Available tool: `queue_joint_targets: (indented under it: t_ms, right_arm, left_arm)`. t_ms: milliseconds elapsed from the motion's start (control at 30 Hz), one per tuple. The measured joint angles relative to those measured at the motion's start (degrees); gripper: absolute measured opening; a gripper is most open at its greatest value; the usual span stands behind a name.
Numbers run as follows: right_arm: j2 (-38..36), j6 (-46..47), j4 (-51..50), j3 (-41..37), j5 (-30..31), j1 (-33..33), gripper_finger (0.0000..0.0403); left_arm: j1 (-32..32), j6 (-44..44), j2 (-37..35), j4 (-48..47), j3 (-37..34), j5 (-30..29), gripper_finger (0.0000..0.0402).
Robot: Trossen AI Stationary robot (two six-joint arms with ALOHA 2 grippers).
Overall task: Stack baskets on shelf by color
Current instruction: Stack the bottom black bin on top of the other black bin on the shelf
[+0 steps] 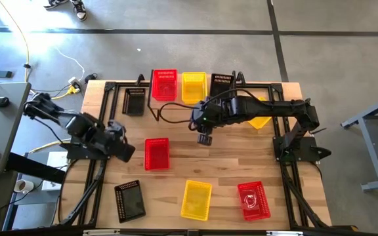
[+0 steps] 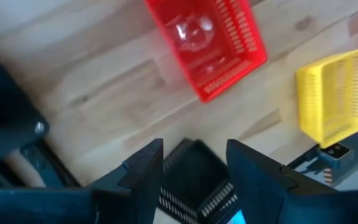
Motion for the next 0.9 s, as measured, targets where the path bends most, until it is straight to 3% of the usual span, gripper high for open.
queue_joint_targets:
  t_ms: [433,700,900]
  right_arm:
    - [0.02,-11.60,-0.57,0.00,-0.49,0.00,0.0115]
    - [0.04,-11.97,-0.85,0.00,-0.71,0.00,0.0115]
    - [0.07,-12.03,-1.00,0.00,-0.69,0.00,0.0115]
  left_arm:
    - [-15.68,-21.59,9.19,-2.74,0.00,2.06,0.0168]
    - [-22.79,-32.54,15.82,-2.34,0.00,9.27,0.0168]
    - [-26.64,-38.71,20.84,0.76,0.00,9.72,0.0168]
